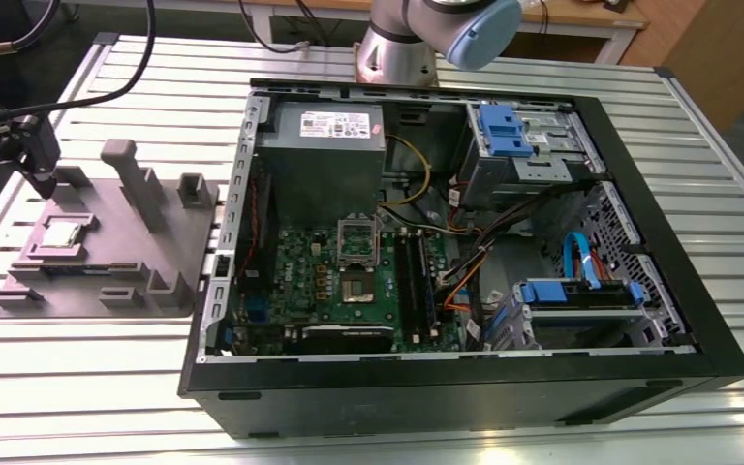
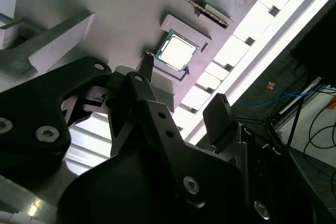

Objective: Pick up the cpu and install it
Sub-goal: 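Pick up the cpu and move it towards the insertion slot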

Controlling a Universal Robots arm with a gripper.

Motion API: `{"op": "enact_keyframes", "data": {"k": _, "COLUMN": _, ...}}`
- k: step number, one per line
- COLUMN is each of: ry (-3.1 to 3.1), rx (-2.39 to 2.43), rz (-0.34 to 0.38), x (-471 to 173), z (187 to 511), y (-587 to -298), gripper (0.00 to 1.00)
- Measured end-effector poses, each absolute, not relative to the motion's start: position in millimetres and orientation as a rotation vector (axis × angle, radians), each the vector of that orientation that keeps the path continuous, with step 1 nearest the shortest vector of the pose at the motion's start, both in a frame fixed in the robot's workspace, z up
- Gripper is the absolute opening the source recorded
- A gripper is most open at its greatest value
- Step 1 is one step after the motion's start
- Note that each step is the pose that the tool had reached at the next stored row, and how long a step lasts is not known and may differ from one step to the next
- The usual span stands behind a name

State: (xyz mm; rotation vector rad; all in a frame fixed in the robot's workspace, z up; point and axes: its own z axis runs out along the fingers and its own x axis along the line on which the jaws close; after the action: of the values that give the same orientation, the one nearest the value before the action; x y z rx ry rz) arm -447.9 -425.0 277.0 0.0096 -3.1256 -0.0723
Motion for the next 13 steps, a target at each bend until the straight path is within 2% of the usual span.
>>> {"op": "enact_keyframes", "data": {"k": 13, "ry": -3.126, "rx": 0.010, "rz": -0.072, "x": -447.9, "z": 272.8, "y": -425.0, "gripper": 0.65}}
